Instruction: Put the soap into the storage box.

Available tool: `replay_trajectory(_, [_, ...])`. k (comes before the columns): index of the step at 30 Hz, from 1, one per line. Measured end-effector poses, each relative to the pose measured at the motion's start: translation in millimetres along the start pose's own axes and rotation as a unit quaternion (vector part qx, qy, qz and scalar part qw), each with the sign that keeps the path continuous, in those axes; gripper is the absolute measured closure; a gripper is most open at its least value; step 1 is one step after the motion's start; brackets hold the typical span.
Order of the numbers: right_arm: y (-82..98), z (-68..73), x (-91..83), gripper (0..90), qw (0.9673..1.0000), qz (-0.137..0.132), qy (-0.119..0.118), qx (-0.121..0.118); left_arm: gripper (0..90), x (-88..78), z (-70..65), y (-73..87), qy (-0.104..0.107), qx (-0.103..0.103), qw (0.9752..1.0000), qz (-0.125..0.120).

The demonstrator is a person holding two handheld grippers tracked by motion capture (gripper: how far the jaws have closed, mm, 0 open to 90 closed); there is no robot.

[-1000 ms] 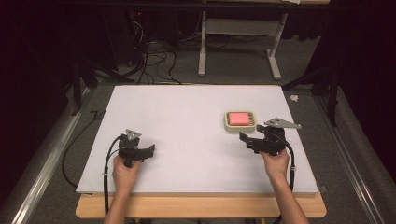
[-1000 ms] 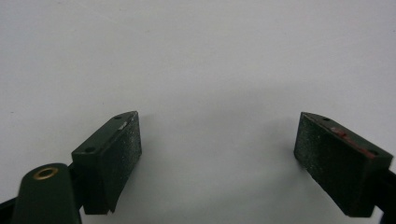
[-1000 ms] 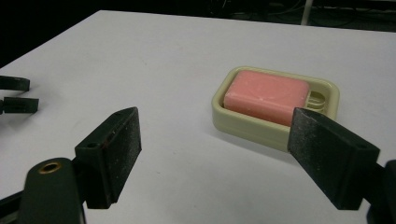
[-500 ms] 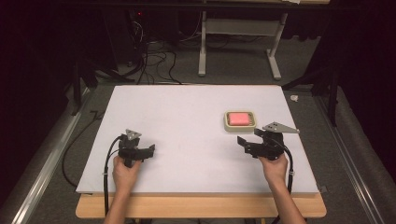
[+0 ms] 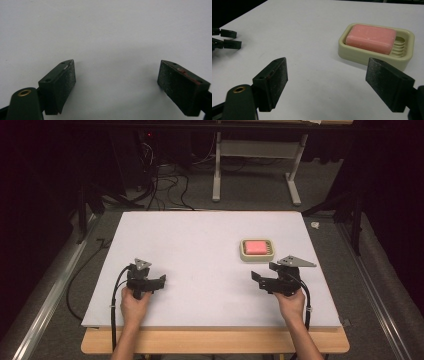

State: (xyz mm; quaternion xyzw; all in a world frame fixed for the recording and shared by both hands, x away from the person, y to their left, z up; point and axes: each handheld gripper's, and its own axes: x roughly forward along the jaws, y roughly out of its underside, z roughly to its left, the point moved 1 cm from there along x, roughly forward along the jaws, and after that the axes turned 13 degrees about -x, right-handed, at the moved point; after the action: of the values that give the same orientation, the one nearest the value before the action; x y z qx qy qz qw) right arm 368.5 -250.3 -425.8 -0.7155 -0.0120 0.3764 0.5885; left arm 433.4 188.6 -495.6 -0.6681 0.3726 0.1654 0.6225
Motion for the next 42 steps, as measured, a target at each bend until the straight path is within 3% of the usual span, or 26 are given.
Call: replay_trajectory(42, [30.4, 12.0, 38.4, 19.4, 0.9977, 0.067, 0.006, -0.010, 15.3, 0.0, -0.1, 0.1, 0.000, 0.000, 1.0000, -0.001])
